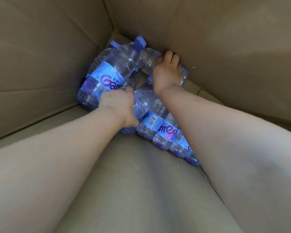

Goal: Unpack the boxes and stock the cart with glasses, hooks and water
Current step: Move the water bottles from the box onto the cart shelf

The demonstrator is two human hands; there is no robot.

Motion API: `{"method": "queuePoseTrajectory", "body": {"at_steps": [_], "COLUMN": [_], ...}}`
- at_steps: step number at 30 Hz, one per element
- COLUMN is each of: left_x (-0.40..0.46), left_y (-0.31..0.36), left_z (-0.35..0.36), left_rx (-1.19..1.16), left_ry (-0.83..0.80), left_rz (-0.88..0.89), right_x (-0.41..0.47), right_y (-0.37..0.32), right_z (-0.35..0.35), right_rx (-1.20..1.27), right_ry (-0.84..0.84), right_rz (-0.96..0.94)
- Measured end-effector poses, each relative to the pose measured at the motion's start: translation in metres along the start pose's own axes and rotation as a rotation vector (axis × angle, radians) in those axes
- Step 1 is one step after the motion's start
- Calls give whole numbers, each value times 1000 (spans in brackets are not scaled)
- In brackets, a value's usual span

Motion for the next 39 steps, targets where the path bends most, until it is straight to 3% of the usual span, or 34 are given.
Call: {"method": "queuePoseTrajectory", "body": {"at_steps": [5, 9, 13, 16, 22, 29, 39], "left_x": [-10, -22, -33, -47, -114, -217, -342], "left_y": [-10, -22, -15, -5, 40, 112, 276], "left_z": [-7, -10, -15, -22, -61, -115, -107], "left_rx": [-52, -223, -289, -368, -550, -705, -724], "left_ry": [41, 90, 115, 134, 217, 320, 349], "left_rz": [-46, -189, -216, -245, -188, -42, 164], "right_x": [-1, -11, -30, -63, -173, -302, -491], "right_y": [7, 6, 28, 41, 95, 190, 304], "right_z": [5, 7, -21, -13, -73, -153, -168], "right_rx": [-111, -183, -195, 38, 211, 372, 1118], "right_ry": [92, 20, 75, -151, -164, -127, 87], "right_rz": [-73, -60, 154, 161, 261, 508, 860]}}
Point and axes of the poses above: each hand's wrist, its own x-axis towards the middle knuckle, its own z-axis out of the palm, y = z × x, the point moved 6 cm from there along x, towards the middle knuckle, and after that the axes turned 14 degrees about z, right-handed, at the moved point
